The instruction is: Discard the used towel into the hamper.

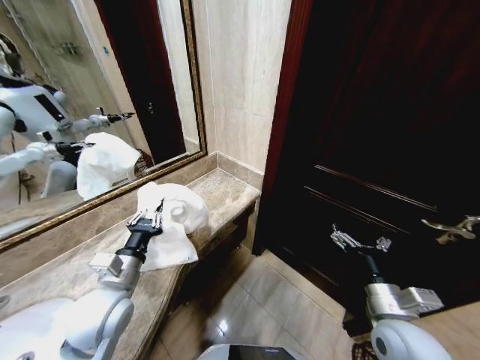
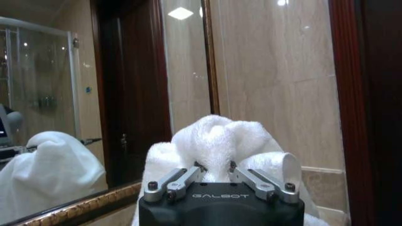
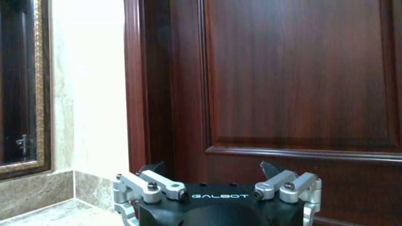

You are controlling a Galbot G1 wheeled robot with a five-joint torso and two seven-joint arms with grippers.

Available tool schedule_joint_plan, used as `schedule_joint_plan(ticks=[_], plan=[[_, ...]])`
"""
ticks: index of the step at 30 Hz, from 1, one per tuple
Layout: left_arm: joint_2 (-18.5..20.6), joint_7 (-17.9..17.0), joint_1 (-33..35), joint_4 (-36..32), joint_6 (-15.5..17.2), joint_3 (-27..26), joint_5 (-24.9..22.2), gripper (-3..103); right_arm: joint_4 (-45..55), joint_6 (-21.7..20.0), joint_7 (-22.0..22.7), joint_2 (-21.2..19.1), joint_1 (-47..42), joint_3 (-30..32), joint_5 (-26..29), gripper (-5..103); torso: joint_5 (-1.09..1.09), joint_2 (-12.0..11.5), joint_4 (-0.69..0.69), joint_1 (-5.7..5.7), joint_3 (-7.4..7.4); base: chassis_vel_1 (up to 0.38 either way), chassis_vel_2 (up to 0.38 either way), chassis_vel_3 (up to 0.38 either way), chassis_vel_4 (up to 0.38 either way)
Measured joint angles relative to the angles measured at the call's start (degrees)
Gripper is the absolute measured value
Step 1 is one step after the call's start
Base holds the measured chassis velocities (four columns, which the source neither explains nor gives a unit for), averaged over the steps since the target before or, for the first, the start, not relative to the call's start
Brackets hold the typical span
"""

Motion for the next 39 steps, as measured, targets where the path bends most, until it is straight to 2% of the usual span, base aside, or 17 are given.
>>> schedule_joint_plan(ticks=[25, 39], plan=[[-0.1, -0.1, 0.7, -0.3, -1.4, 2.0, 3.1, 11, 0.1, 1.1, -1.1, 0.0, -0.5, 0.0, 0.2, 100, 0.00, 0.0, 0.01, 0.00, 0.00, 0.100, -0.109, -0.109, 0.093], [0.0, -0.1, 0.8, -0.3, -1.5, 2.2, 3.3, 11, 0.0, 1.3, -1.1, -0.3, -0.2, -0.3, 0.3, 100, 0.00, 0.0, 0.00, -0.02, 0.00, -0.001, -0.130, -0.130, 0.003]])
